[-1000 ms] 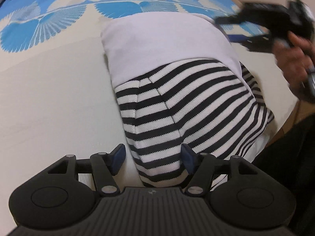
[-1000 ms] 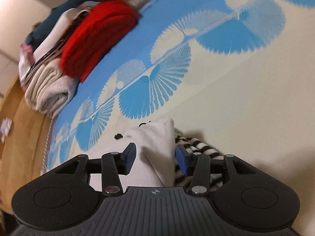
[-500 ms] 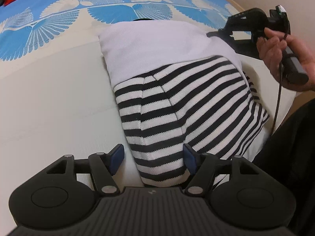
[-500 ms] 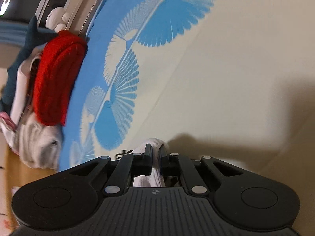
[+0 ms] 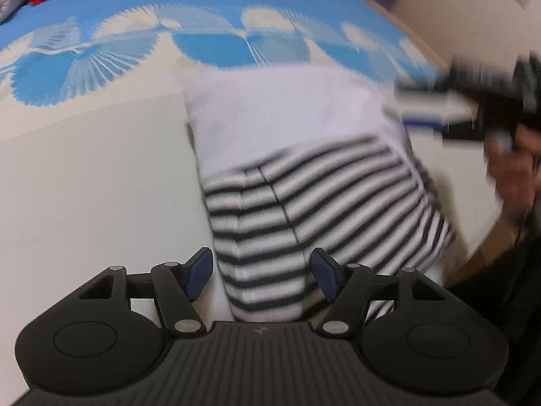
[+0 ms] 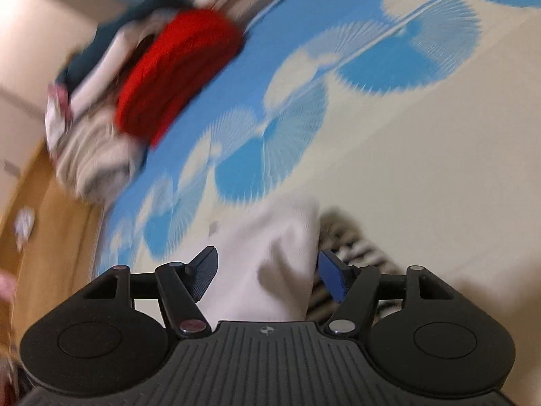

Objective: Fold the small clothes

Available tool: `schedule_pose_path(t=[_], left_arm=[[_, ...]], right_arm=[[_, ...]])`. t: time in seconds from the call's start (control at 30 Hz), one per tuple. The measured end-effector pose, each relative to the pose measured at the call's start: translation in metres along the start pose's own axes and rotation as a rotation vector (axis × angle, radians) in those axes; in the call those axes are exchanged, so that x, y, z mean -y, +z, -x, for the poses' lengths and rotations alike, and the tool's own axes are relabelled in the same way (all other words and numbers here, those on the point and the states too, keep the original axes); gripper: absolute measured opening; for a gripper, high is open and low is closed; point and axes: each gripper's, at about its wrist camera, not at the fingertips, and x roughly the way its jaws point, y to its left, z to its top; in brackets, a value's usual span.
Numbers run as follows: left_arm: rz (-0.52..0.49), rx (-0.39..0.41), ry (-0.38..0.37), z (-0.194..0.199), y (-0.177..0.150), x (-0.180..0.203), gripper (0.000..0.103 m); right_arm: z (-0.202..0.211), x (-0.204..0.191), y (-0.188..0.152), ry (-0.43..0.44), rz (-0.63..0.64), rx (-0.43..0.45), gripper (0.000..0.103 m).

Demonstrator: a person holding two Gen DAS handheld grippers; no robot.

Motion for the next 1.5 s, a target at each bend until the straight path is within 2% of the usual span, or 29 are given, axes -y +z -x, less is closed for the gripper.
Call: schedule_pose_path(t=[0.03, 0.1, 0.13, 0.2, 0.3, 0.37, 0.47, 0.53, 0.6, 0.63, 0.67, 0.73, 0.77, 0.87, 0.93, 0.97, 1.07, 1.17, 1.2, 1.27, 1.3, 1.33, 1.37, 1.4, 1.43, 1.5], left_arm=[[0.024, 0.03, 0.003, 0.004, 0.002, -0.002, 0.068], [0.072, 0.082, -0.011, 0.011, 0.006, -0.004, 0.068], [0.088, 0.101, -0.017, 0.014, 0.007, -0.004, 0.068], [0.098, 0.116, -0.02, 0.014, 0.008, -0.002, 0.068], [0.071, 0.074, 0.004, 0.002, 0.008, 0.005, 0.068], [0.05, 0.033, 0.035, -0.009, 0.005, 0.008, 0.068], [0.039, 0.017, 0.064, -0.015, 0.002, 0.011, 0.07], [0.04, 0.011, 0.071, -0.012, 0.006, 0.012, 0.069], [0.072, -0.017, 0.036, -0.008, 0.015, 0.005, 0.069], [0.093, -0.021, 0.024, -0.005, 0.021, -0.001, 0.069], [0.111, -0.016, 0.021, -0.001, 0.029, -0.006, 0.07], [0.141, 0.0, 0.019, 0.001, 0.047, -0.019, 0.072], [0.15, 0.013, 0.015, -0.001, 0.055, -0.025, 0.072], [0.178, 0.002, -0.04, -0.021, 0.071, -0.039, 0.08], [0.222, -0.021, -0.097, -0.039, 0.071, -0.047, 0.081], [0.247, -0.026, -0.114, -0.046, 0.069, -0.052, 0.081], [0.347, -0.043, -0.156, -0.062, 0.069, -0.061, 0.083], [0.375, -0.038, -0.188, -0.074, 0.073, -0.063, 0.084], [0.395, -0.044, -0.197, -0.08, 0.072, -0.064, 0.085], [0.427, -0.05, -0.226, -0.09, 0.072, -0.064, 0.084], [0.418, -0.041, -0.219, -0.093, 0.073, -0.061, 0.084], [0.395, -0.03, -0.206, -0.095, 0.074, -0.057, 0.08], [0.375, -0.016, -0.194, -0.095, 0.076, -0.054, 0.077], [0.36, -0.001, -0.184, -0.095, 0.078, -0.052, 0.066], [0.35, 0.02, -0.178, -0.093, 0.08, -0.051, 0.051], [0.317, 0.088, -0.164, -0.077, 0.09, -0.047, 0.039]], right_arm=[[-0.005, -0.004, -0.004, -0.028, 0.037, -0.024, 0.063], [-0.012, -0.007, -0.008, -0.052, 0.082, -0.076, 0.037], [-0.012, -0.006, -0.01, -0.047, 0.089, -0.105, 0.016], [-0.004, 0.002, -0.008, -0.036, 0.071, -0.106, 0.003], [0.014, 0.012, -0.003, 0.001, 0.049, -0.048, 0.002], [0.02, 0.017, -0.005, -0.074, 0.086, -0.042, 0.0], [0.01, 0.019, -0.014, -0.184, 0.112, -0.1, 0.0], [0.008, 0.008, -0.017, -0.162, 0.168, -0.094, 0.002], [0.013, 0.003, -0.015, -0.129, 0.162, -0.05, 0.005], [0.017, 0.003, -0.012, -0.122, 0.142, -0.025, 0.021], [0.021, 0.006, -0.01, -0.122, 0.122, -0.007, 0.05], [0.023, 0.011, -0.006, -0.158, 0.097, 0.015, 0.068], [0.023, 0.013, -0.006, -0.172, 0.089, 0.001, 0.068], [0.011, 0.018, -0.007, -0.116, 0.074, -0.07, 0.07], [0.0, 0.017, -0.01, -0.101, 0.091, -0.119, 0.075], [-0.006, 0.017, -0.013, -0.121, 0.103, -0.142, 0.076], [-0.022, 0.024, -0.016, -0.165, 0.077, -0.205, 0.076], [-0.028, 0.026, -0.015, -0.164, 0.071, -0.213, 0.073], [-0.029, 0.026, -0.015, -0.162, 0.069, -0.21, 0.069], [-0.031, 0.022, -0.017, -0.14, 0.069, -0.216, 0.044], [-0.033, 0.019, -0.017, -0.129, 0.072, -0.217, 0.038], [-0.035, 0.016, -0.019, -0.125, 0.082, -0.216, 0.027], [-0.037, 0.013, -0.019, -0.124, 0.095, -0.212, 0.02], [-0.038, 0.009, -0.019, -0.126, 0.106, -0.203, 0.018], [-0.041, 0.006, -0.017, -0.131, 0.108, -0.194, 0.016], [-0.041, 0.001, -0.015, -0.131, 0.104, -0.169, 0.013]])
